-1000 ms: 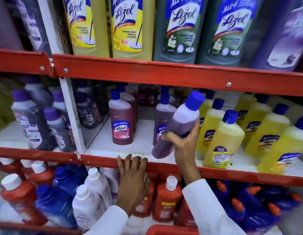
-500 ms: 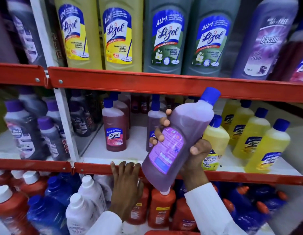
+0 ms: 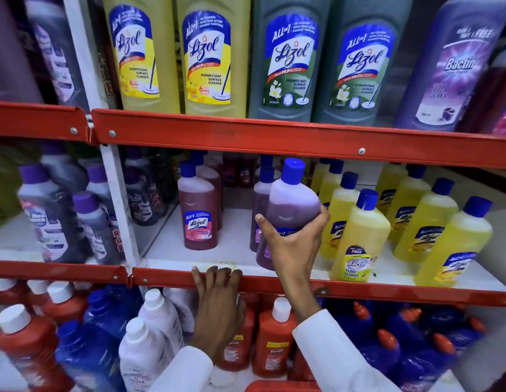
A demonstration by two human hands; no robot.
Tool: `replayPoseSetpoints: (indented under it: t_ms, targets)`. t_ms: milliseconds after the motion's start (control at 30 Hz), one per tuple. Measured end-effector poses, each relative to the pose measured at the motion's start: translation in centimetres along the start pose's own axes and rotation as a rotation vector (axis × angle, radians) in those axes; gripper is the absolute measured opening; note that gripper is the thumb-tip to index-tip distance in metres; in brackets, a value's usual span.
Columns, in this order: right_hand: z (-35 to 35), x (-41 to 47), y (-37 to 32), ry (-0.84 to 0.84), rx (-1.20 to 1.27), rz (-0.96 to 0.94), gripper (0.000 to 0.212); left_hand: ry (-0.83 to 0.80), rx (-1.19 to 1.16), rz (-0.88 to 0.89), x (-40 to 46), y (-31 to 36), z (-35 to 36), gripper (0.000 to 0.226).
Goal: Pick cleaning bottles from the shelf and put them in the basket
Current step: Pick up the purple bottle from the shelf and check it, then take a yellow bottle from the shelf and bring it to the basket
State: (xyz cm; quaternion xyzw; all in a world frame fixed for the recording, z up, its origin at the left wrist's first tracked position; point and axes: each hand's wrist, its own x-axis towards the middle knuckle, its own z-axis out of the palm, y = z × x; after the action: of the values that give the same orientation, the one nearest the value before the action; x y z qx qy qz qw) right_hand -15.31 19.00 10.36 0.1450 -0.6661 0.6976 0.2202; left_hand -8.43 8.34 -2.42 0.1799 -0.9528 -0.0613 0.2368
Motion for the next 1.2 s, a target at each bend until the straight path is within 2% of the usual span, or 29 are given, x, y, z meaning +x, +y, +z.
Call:
replayPoseSetpoints:
  t_ms: [200, 533, 700, 767, 867, 900, 967, 1033, 1133, 1200]
  targets:
    - [1.5, 0.3, 2.7, -0.104, -0.106, 0.018, 0.096, 0.003, -0.041, 0.001, -0.1, 0.0, -0.1, 0.041]
    - [2.1, -0.2, 5.7, -0.140, -0.166, 0.031, 0.096, -0.009, -0.026, -0.006, -0.1, 0.2, -0.7, 0.044]
    - [-0.1, -0.3, 5.8, -0.244, -0.161, 0.019, 0.103, 0.033, -0.083, -0.020, -0.7, 0.6, -0.6, 0.057]
    - [-2.3, -0.6, 5.8, -0.194, -0.186, -0.040, 0.093, 0.082, -0.131, -0.017, -1.0, 1.6, -0.9, 0.056]
    - [-6.3, -0.6, 6.8, 0.085, -0.204, -0.177, 0.057, 0.177, -0.183, 0.094, -1.3, 4.6, -1.2, 0.047]
    - [-7.5, -0.4, 7.3, 0.177, -0.212, -0.188, 0.053, 0.204, -0.208, 0.141, -1.2, 5.8, -1.3, 0.044]
    - [-9.7, 0.5, 8.2, 0.307, -0.243, -0.142, 0.059, 0.218, -0.264, 0.225, -0.9, 8.4, -0.9, 0.039]
    - [-11.0, 2.3, 8.8, 0.332, -0.341, -0.089, 0.077, 0.181, -0.300, 0.272, -0.4, 10.8, -0.2, 0.039]
    - [-11.5, 4.7, 9.3, 0.173, -0.484, -0.006, 0.107, 0.071, -0.285, 0.247, 0.4, 13.2, 1.1, 0.048]
    - [-11.6, 6.1, 9.8, 0.049, -0.462, 0.033, 0.107, 0.017, -0.235, 0.216, 0.6, 14.0, 1.9, 0.052]
